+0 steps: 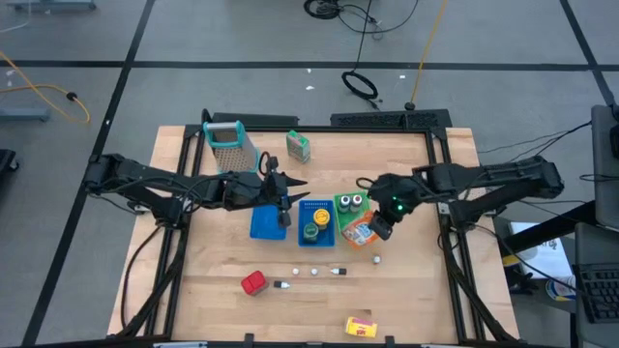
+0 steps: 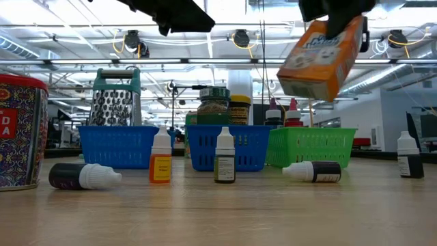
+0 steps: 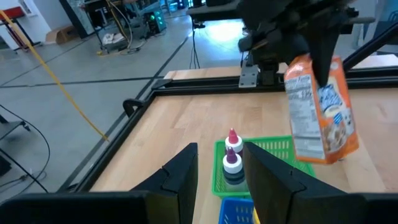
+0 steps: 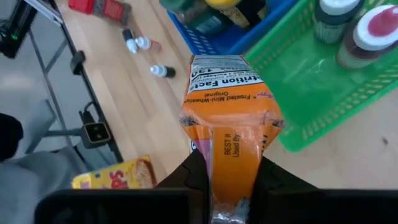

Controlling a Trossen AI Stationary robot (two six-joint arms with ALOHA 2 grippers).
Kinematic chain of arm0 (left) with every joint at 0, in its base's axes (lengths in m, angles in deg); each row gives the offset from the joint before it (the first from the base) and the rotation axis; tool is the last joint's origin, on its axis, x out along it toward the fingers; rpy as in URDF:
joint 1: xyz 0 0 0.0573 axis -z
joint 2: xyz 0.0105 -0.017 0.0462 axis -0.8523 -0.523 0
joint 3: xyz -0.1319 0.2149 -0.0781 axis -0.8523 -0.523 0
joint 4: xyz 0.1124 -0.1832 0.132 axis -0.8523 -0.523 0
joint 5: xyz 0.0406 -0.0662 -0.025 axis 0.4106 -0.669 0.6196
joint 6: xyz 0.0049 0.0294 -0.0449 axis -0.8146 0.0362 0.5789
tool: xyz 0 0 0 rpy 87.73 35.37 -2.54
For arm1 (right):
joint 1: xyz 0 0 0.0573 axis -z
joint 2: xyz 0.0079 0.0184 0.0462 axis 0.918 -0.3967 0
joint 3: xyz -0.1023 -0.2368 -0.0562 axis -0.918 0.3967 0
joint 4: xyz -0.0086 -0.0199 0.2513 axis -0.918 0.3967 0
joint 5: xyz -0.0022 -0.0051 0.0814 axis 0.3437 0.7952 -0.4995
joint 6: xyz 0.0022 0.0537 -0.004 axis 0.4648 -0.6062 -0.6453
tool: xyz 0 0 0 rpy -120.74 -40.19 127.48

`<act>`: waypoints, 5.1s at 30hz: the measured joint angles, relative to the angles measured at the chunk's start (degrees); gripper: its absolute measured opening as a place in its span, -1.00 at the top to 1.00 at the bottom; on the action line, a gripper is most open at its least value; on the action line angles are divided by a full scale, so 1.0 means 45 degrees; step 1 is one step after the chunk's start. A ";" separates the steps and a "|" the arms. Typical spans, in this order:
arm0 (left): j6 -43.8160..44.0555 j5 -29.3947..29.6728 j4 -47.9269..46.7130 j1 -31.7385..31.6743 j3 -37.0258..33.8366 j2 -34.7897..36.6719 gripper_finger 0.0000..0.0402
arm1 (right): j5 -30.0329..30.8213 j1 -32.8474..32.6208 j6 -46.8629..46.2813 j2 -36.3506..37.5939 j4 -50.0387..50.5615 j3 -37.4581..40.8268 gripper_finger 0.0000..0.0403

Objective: Pick & Place Kitchen Items
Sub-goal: Put the orange cereal box into the left blue bin

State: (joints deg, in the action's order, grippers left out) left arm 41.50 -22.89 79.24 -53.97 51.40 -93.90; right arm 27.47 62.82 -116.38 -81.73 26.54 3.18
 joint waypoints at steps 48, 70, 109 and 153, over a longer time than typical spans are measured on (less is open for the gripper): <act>0.6752 -0.4494 0.1094 0.0034 0.0005 -0.1069 -0.25 | 0.0185 0.1082 0.6224 -0.1595 -0.5286 -0.0514 0.81; 0.6486 -0.4634 0.1936 -0.0409 0.0015 -0.2140 -0.27 | 0.0252 0.0499 0.6063 -0.1724 -0.5494 -0.0481 0.81; 0.5360 -0.5436 0.2615 -0.0354 -0.0034 -0.2191 0.31 | -0.0138 0.0441 0.6559 -0.2073 -0.5105 -0.1443 0.74; 0.3903 -0.3239 -0.1330 -0.0801 0.0072 0.0166 0.37 | 0.1858 0.0506 0.7981 -0.1527 -0.2216 -0.0074 0.15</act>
State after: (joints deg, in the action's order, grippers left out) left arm 59.07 -37.46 73.26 -57.58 51.72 -93.16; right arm 35.83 65.10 -80.47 -88.60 16.57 2.84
